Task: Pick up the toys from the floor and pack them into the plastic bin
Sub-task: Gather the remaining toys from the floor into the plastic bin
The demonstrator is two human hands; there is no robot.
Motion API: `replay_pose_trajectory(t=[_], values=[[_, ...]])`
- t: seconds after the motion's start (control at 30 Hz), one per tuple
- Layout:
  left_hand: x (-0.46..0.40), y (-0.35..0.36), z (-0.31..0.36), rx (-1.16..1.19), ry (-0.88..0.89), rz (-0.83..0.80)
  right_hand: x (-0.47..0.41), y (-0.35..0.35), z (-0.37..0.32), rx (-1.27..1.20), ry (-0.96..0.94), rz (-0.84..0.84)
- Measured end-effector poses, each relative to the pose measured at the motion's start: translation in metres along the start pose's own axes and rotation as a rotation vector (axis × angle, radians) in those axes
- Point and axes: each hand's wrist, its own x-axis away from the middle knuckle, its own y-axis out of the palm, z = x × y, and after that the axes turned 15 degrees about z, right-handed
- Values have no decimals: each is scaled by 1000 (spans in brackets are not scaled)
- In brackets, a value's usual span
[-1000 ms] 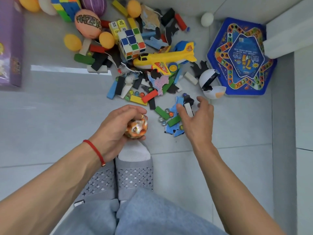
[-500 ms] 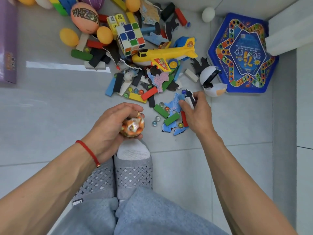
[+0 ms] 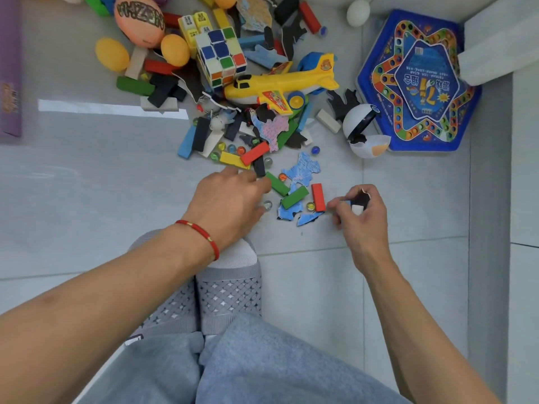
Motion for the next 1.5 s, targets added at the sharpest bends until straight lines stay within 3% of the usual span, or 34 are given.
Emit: replay_pose_trajectory(t=[0.1, 0.2, 0.33, 0.5, 0.63, 0.73, 0.8, 0.87, 1.03, 1.23, 1.4, 1.5], values=[[-7, 9, 14, -183, 67, -120, 1, 9, 1, 245, -186, 80], [-7, 14, 18, -197, 106, -123, -1, 21, -3, 290, -251, 87], [-5, 14, 15, -263, 217, -64, -6, 34, -6, 303, -251, 85], [-4, 15, 9, -288, 195, -42, -9, 27, -11, 302, -150, 131], [-3, 15, -2, -192, 60, 26, 4, -1, -2, 264, -186, 70], [-5, 2, -1, 134, -205, 146, 13, -14, 8, 283, -343, 3], [-6, -7, 1, 322, -424, 156, 14, -11, 11, 289, -468, -47], [-5, -11, 3, 401, -528, 155, 14, -1, 11, 325, -551, -75], [6, -16, 2, 448, -573, 100, 6, 20, 4, 405, -537, -66], [9, -20, 3, 499, -633, 106, 7, -11, -1, 240, -353, 139], [9, -22, 1, 515, -648, 105, 7, -18, 23, 442, -453, -154], [9, -21, -2, 499, -655, 105, 9, -9, 30, 502, -497, -185]])
